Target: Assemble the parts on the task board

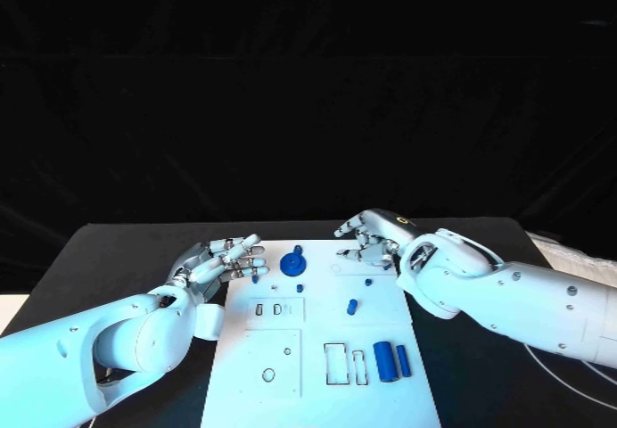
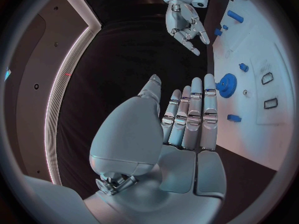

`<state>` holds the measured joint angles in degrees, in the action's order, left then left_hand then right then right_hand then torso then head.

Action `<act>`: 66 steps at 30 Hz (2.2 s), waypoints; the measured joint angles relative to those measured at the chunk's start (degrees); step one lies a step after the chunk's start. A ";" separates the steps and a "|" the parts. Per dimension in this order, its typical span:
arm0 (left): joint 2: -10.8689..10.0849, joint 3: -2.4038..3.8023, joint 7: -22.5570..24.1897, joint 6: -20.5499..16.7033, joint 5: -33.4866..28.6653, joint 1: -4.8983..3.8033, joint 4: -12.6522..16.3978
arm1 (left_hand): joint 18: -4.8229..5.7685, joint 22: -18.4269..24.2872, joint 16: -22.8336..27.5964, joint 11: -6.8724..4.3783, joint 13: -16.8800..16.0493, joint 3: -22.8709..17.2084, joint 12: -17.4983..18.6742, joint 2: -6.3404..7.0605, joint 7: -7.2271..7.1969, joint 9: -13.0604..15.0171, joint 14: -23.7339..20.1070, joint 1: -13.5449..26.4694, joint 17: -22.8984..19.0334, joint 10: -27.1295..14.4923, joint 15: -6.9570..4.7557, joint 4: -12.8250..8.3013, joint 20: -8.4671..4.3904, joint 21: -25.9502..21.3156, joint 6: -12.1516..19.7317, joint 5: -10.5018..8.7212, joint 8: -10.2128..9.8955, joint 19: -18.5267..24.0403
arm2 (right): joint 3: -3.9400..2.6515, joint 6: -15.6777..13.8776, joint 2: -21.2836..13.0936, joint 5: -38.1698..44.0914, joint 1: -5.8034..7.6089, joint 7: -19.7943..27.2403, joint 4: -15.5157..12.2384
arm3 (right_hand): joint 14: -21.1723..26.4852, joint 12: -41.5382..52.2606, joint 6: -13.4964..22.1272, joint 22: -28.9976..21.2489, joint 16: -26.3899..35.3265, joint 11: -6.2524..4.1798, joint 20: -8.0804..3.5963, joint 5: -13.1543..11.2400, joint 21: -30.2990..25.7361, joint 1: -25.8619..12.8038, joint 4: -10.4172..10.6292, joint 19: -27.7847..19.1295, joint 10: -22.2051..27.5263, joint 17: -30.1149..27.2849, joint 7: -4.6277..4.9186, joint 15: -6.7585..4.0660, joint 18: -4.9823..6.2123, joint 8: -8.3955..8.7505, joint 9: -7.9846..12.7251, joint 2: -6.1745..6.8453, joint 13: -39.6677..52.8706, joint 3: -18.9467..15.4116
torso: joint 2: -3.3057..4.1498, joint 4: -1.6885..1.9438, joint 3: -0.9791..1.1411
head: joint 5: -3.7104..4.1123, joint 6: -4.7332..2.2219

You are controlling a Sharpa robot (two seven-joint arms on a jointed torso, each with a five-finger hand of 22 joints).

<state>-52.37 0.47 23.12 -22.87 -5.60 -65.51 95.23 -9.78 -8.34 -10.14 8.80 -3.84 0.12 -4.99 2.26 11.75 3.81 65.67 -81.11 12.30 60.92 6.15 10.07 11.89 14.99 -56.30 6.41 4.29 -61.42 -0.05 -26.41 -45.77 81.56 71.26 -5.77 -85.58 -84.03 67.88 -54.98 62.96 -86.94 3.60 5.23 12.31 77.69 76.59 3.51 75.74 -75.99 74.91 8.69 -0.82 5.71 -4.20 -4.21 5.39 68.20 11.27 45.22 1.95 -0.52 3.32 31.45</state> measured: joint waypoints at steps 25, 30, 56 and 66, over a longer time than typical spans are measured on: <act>0.64 -0.01 0.00 0.50 -0.02 0.02 0.00 | -0.01 -0.01 0.00 0.00 0.00 0.00 0.00 -0.22 0.00 0.00 0.00 -0.22 0.04 0.00 0.00 0.00 0.00 0.00 0.00 0.00 0.00 0.00 | 0.06 4.44 -7.29 -9.22 -1.16 13.46 7.46 | 0.00 0.00 -0.12 0.56 -0.37 0.00 0.21 0.00 0.23 1.02 -1.38 0.20 0.01 0.04 0.12 0.00 0.00 0.00 0.02 0.58 -0.02 -0.35 | -0.47 -1.24 0.73 | 0.15 0.30; 0.67 -0.01 0.00 0.53 -0.02 0.02 -0.03 | -0.01 -0.01 0.00 0.00 0.00 0.00 0.00 -0.22 0.00 0.00 0.00 -0.22 0.04 0.00 0.00 0.00 0.00 0.00 0.00 0.00 0.00 0.00 | 0.07 4.75 -6.50 -7.70 -1.71 13.58 8.25 | 0.00 0.00 -0.20 0.54 -0.36 0.00 0.21 0.00 0.22 1.02 -1.39 0.20 0.01 0.03 0.20 0.00 0.00 0.00 0.02 0.58 -0.02 -0.35 | -0.46 -1.21 0.65 | 0.12 0.43; 0.72 -0.01 -0.01 0.62 -0.03 0.03 -0.05 | 0.00 -0.01 0.35 0.00 0.00 -0.15 0.00 -0.22 0.00 0.00 0.00 -0.22 0.14 0.00 0.00 -0.14 0.00 0.00 0.00 0.00 0.00 0.00 | 0.05 7.15 -3.28 -5.08 -2.96 13.48 12.58 | 0.00 0.00 -0.83 0.44 -0.32 0.00 0.21 0.00 0.22 1.48 -1.86 0.19 0.01 0.02 -0.01 0.00 0.00 0.01 0.03 0.13 0.09 0.12 | -0.53 -1.19 0.58 | -0.18 1.01; 0.70 -0.01 -0.02 0.62 -0.03 0.04 -0.08 | 0.00 -0.01 0.35 0.00 0.00 -0.15 0.00 -0.22 0.00 0.00 0.00 -0.22 0.13 0.00 0.00 -0.14 0.00 0.00 0.00 0.00 0.00 0.00 | 0.05 8.10 -2.74 -4.88 -3.26 13.42 13.68 | 0.00 0.00 -1.66 0.44 -0.32 0.00 0.21 0.00 0.22 1.71 -2.02 0.19 0.01 0.01 0.01 0.00 0.00 0.01 -0.01 -0.10 0.14 0.29 | -0.54 -1.20 0.62 | -0.27 1.27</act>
<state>-51.67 0.46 23.10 -22.25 -5.62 -65.48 95.15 -9.79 -8.35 -9.79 8.80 -3.84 -0.03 -4.99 2.03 11.75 3.81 65.67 -81.33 12.43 60.92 6.15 9.93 11.88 14.99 -56.29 6.42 4.29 -61.42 0.00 -18.31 -48.51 76.68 68.01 7.66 -71.90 -84.03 67.88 -56.64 63.40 -87.26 3.61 5.44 12.31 77.91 78.30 1.49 75.93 -75.98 74.92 8.70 -0.82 5.71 -4.19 -4.22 5.29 68.34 11.56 44.68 0.75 0.10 3.05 32.72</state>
